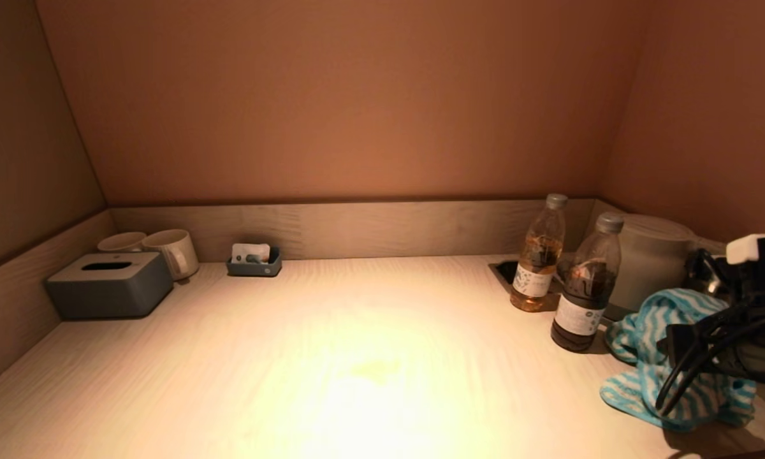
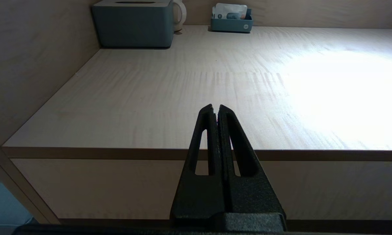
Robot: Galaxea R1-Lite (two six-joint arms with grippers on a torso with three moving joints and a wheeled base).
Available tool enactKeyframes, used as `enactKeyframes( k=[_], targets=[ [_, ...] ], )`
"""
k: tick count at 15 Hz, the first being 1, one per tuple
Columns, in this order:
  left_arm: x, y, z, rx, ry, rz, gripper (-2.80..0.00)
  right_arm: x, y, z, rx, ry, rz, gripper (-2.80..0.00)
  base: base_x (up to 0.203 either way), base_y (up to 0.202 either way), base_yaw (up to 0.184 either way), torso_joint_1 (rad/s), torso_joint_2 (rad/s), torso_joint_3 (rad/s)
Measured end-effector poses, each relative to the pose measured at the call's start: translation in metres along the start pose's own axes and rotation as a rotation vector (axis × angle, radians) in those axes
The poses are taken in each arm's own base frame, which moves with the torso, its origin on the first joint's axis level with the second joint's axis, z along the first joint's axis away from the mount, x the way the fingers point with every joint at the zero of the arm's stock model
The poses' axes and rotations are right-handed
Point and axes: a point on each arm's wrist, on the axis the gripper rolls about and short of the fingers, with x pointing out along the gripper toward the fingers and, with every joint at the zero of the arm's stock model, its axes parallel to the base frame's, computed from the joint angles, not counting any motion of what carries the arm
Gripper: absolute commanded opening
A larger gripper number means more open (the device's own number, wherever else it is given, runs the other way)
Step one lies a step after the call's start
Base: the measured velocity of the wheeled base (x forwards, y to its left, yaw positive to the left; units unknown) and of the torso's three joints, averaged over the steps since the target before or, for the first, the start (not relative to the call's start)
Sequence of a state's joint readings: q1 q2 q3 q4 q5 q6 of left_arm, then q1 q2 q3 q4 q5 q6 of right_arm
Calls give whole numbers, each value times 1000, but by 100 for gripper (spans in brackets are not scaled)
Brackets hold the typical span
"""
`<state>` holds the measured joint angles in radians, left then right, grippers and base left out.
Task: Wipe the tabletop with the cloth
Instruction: Pick up the tablecloth
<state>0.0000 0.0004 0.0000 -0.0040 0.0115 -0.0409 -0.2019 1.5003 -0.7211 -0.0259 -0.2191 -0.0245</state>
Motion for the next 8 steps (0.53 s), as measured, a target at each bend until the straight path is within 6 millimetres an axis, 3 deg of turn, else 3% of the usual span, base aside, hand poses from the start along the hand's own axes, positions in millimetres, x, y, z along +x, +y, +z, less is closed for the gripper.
enactKeyframes(
  k=[8],
  targets=[
    [0,0,0,0,0,0,-280,60,-6,-2,57,146,4,0,0,0,0,0,0,0]
  ],
)
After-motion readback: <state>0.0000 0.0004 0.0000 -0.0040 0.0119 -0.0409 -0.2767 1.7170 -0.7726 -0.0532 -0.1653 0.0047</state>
